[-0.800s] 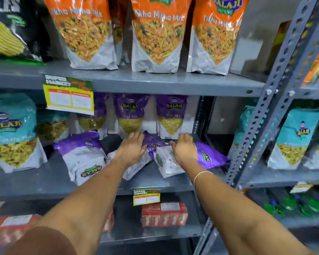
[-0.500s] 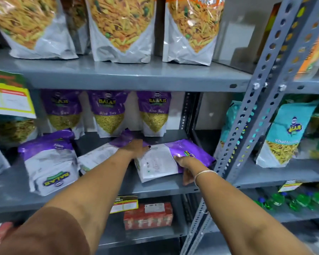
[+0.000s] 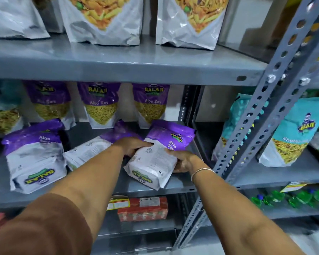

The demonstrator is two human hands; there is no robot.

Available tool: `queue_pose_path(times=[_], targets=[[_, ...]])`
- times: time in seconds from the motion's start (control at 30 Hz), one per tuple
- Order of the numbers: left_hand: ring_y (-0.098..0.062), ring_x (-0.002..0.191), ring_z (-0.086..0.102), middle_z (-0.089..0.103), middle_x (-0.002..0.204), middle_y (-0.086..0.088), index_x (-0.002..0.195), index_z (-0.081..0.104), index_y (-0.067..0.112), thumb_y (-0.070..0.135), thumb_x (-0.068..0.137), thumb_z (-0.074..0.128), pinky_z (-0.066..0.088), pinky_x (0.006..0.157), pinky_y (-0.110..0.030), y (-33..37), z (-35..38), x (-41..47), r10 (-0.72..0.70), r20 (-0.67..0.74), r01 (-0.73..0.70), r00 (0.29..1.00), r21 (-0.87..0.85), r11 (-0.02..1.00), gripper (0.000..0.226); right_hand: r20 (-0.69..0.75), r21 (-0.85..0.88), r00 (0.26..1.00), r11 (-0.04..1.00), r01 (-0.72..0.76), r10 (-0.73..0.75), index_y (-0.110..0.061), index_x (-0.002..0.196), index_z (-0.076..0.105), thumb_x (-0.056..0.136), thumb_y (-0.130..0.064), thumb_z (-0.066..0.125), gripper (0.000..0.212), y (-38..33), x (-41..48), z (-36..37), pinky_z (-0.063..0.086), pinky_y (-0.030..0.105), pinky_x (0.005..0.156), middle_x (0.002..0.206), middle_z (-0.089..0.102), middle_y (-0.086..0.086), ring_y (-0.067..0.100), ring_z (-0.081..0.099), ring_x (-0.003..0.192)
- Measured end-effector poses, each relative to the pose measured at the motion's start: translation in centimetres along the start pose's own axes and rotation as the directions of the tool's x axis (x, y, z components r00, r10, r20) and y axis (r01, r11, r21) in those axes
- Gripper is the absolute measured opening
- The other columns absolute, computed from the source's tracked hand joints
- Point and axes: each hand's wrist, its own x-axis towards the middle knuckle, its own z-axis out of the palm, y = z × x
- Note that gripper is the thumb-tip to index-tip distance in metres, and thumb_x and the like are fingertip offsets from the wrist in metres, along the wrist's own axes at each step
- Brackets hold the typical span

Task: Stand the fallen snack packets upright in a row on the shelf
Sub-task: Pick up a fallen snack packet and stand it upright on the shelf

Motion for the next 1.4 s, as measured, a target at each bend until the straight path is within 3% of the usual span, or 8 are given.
queue_pose_path(times=[0.3,0.5,0.63,0.8,0.93,1.07,1.2,1.4], targets=[[-0.001,0.065,0.066,0.073,0.068,0.014,0.089,0.065,0.014,0.009,0.074,0.072,0.051,0.061,-0.012,1.7,-1.8,-1.4,0.273,-0.173,-0.287,0.946,-0.065,0.956,0.017,0.055,-0.086,0.966,0.963,0.257,-0.253,-0.013,0.084,0.065,0.083,-0.004,0.063,0.009,-5.6,-0.9,1.2,0.057,0.022,0.051,0.06,0.073,-0.005,0.009,0.069,0.059],[-0.027,0.113,0.061,0.064,0.124,-0.017,0.118,0.058,-0.001,0.041,0.02,0.087,0.048,0.101,-0.042,0.9,-2.6,0.9,0.406,-0.44,-0.452,0.801,0.001,0.892,0.11,-0.095,-0.264,0.837,0.824,0.501,-0.539,0.009,0.115,0.059,0.062,0.022,0.068,0.055,-8.0,0.1,3.4,0.056,0.039,0.086,0.093,0.073,0.015,0.033,0.067,0.094],[-0.025,0.114,0.06,0.062,0.125,-0.016,0.12,0.057,-0.002,0.026,0.034,0.085,0.046,0.101,-0.036,1.6,-2.2,-0.6,0.387,-0.371,-0.432,0.844,-0.043,0.901,0.095,-0.17,-0.373,0.794,0.784,0.496,-0.583,0.004,0.115,0.058,0.068,0.001,0.077,0.051,-7.2,-0.2,3.3,0.048,0.047,0.1,0.121,0.063,0.019,0.026,0.063,0.103],[-0.015,0.096,0.057,0.063,0.098,-0.002,0.129,0.046,0.0,-0.006,0.074,0.066,0.047,0.075,-0.021,2.4,-2.1,-1.6,0.183,-0.057,-0.18,0.981,0.058,0.982,0.059,-0.331,-0.349,0.853,0.892,0.288,-0.404,0.001,0.121,0.043,0.081,-0.027,0.069,0.055,-6.5,-0.8,3.7,0.048,0.023,0.034,0.07,0.052,0.008,0.016,0.052,0.044],[-0.008,0.077,0.056,0.056,0.088,-0.001,0.13,0.038,0.001,-0.017,0.075,0.055,0.053,0.058,-0.016,2.4,-2.4,-1.6,0.179,-0.061,-0.176,0.982,0.063,0.982,0.06,-0.203,-0.455,0.871,0.831,0.321,-0.447,-0.013,0.077,0.046,0.084,0.0,0.049,0.016,-6.2,-0.3,3.3,0.052,0.033,0.061,0.08,0.052,0.01,0.015,0.051,0.061],[-0.007,0.069,0.064,0.067,0.072,0.002,0.131,0.037,0.006,-0.016,0.079,0.054,0.058,0.063,-0.019,2.5,-2.3,-1.5,0.169,-0.023,-0.169,0.985,-0.006,0.986,0.059,0.188,-0.429,0.924,0.818,0.383,-0.334,-0.017,0.104,0.047,0.081,0.006,0.062,0.036,-5.3,-2.6,3.7,0.051,0.011,0.072,0.095,0.06,-0.008,0.004,0.056,0.088],[-0.016,0.095,0.054,0.058,0.102,-0.003,0.132,0.04,0.008,-0.007,0.079,0.061,0.048,0.071,-0.023,3.5,-0.9,-2.0,0.219,-0.098,-0.213,0.971,0.07,0.975,0.059,0.12,-0.439,0.86,0.751,0.494,-0.495,-0.005,0.134,0.035,0.068,0.002,0.077,0.078,-4.4,-1.3,4.4,0.043,0.029,0.102,0.129,0.055,0.006,0.021,0.055,0.117],[-0.027,0.127,0.046,0.048,0.136,-0.013,0.138,0.032,-0.001,0.002,0.064,0.079,0.042,0.092,-0.026,3.6,-1.6,-1.7,0.316,-0.312,-0.285,0.896,0.144,0.948,0.088,0.185,-0.512,0.908,0.752,0.416,-0.376,-0.01,0.118,0.056,0.073,0.009,0.064,0.05,-6.0,-2.3,1.3,0.042,0.029,0.102,0.113,0.062,0.007,0.024,0.057,0.113]])
